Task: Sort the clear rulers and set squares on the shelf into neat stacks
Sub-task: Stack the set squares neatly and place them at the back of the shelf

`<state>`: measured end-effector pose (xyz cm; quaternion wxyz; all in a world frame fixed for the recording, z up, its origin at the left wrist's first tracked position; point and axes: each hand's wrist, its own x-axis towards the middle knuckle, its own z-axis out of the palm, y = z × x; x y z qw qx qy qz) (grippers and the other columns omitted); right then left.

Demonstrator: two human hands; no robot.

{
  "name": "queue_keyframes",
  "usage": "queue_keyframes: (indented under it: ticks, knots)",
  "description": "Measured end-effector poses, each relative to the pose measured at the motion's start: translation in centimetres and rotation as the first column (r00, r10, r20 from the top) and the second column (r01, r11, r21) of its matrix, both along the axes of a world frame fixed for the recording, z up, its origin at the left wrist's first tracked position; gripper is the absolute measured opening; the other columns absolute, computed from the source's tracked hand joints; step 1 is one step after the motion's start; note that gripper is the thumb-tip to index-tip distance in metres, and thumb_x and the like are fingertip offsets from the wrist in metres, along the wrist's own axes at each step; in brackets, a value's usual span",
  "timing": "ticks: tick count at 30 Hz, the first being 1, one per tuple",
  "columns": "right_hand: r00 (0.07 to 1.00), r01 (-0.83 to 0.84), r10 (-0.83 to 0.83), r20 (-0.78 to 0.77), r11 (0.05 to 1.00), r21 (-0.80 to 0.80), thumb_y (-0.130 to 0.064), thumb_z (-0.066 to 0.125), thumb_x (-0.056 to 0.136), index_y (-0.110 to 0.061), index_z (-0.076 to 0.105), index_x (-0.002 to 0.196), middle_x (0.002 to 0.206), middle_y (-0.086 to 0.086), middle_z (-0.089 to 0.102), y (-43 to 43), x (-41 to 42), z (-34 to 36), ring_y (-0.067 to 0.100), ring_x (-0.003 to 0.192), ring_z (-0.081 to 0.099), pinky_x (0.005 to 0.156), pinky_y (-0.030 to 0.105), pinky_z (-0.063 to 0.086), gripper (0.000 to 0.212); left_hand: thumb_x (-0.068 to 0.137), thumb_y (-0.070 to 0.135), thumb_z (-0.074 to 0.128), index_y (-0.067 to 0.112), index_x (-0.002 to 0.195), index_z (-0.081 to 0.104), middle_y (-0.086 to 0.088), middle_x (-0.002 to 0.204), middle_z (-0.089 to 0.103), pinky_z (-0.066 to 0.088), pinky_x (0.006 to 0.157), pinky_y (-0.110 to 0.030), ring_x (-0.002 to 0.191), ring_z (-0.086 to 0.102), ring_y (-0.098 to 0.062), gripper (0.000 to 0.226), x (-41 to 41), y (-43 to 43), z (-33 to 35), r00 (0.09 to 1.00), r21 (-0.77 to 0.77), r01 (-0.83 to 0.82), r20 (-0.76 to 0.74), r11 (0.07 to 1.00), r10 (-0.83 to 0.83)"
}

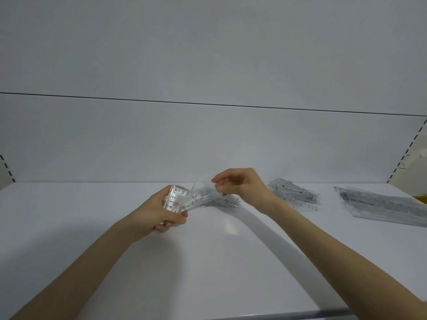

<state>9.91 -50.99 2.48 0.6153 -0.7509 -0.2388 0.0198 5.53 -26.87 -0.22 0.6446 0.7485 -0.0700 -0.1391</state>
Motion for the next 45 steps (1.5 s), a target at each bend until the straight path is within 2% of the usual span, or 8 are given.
queue_keyframes:
  ticks: [13,17,22,26,33,37,40,45]
  knots:
    - [0.896,0.289,-0.146,0.420,0.909,-0.300,-0.022,0.077,0.077,-0.020,0.073,0.090,0.087,-0.006,0.066,4.5,-1.4,-2.4,0.008,0.088,0.054,0.078,0.021,0.041,0.014,0.069,0.009,0.067,0.018,0.109,0.058,-0.012,0.075,0.059,0.019,0.044,-0.020,0.043,0.034,-0.014,0.042,-0.2,-1.1,0.3,0.999,-0.006,-0.027,0.021,1.000,0.027]
    - [0.878,0.425,-0.357,0.319,0.888,-0.176,-0.017,0.066,0.088,-0.013,0.074,0.091,0.084,-0.006,0.070,2.6,1.2,-1.6,0.006,0.077,0.059,0.071,0.020,0.042,0.009,0.068,0.011,0.065,0.014,0.106,0.057,-0.013,0.078,0.063,0.019,0.044,-0.018,0.042,0.033,-0.014,0.039,-0.4,-0.4,0.1,0.998,-0.025,-0.059,0.011,0.998,0.060]
    - [0.917,0.379,-0.369,0.149,0.693,-0.614,-0.051,0.058,0.089,-0.017,0.068,0.107,0.105,-0.002,0.068,0.3,4.3,-2.3,0.017,0.102,0.060,0.088,0.032,0.049,0.039,0.063,0.006,0.071,0.011,0.104,0.055,-0.003,0.065,0.054,0.020,0.042,-0.018,0.042,0.031,-0.014,0.044,-0.8,0.9,-0.5,0.998,0.023,-0.064,0.031,0.998,0.063]
    - [0.929,0.321,-0.350,0.123,0.591,-0.740,-0.062,0.067,0.076,-0.004,0.064,0.112,0.113,0.007,0.066,1.6,4.9,-3.3,0.024,0.107,0.060,0.092,0.039,0.050,0.068,0.059,0.007,0.074,0.012,0.101,0.056,-0.009,0.069,0.050,0.024,0.043,-0.020,0.044,0.031,-0.016,0.047,-0.6,1.4,-0.8,0.995,0.079,-0.081,0.071,0.994,0.075]
    - [0.885,0.430,-0.460,-0.077,0.869,-0.246,-0.007,0.078,0.076,-0.014,0.067,0.106,0.085,0.006,0.065,0.6,4.7,-3.7,0.022,0.080,0.063,0.074,0.031,0.053,0.034,0.058,0.005,0.073,0.007,0.106,0.055,-0.002,0.061,0.051,0.027,0.040,-0.019,0.042,0.033,-0.014,0.052,-0.8,1.3,-0.6,0.995,0.111,-0.071,0.084,0.991,0.061]
    - [0.981,0.191,-0.192,-0.012,0.973,0.130,0.008,0.065,0.084,-0.017,0.067,0.106,0.075,0.004,0.068,-0.5,2.7,-1.1,0.019,0.072,0.064,0.070,0.031,0.052,0.033,0.057,0.001,0.070,0.006,0.106,0.055,0.003,0.056,0.052,0.027,0.039,-0.018,0.041,0.034,-0.011,0.051,-1.0,0.7,-0.4,0.996,0.102,-0.045,0.076,0.994,0.037]
    - [0.996,-0.048,0.052,0.068,0.997,-0.062,0.010,0.071,0.078,-0.009,0.062,0.106,0.076,0.004,0.071,0.7,0.3,0.5,0.017,0.073,0.067,0.073,0.027,0.054,0.035,0.057,0.001,0.072,0.011,0.105,0.055,0.000,0.059,0.051,0.025,0.041,-0.019,0.042,0.033,-0.013,0.052,-0.7,0.4,-0.3,0.998,0.116,-0.027,0.057,0.993,0.021]
    - [0.954,0.021,0.084,0.289,0.939,-0.342,-0.003,0.081,0.070,-0.009,0.071,0.090,0.078,-0.001,0.067,3.9,-1.0,-0.5,0.000,0.070,0.060,0.070,0.013,0.047,0.023,0.060,-0.002,0.072,0.020,0.105,0.058,-0.004,0.068,0.054,0.024,0.044,-0.022,0.045,0.036,-0.014,0.052,-0.6,-0.5,0.3,0.999,0.119,-0.004,0.033,0.993,0.000]
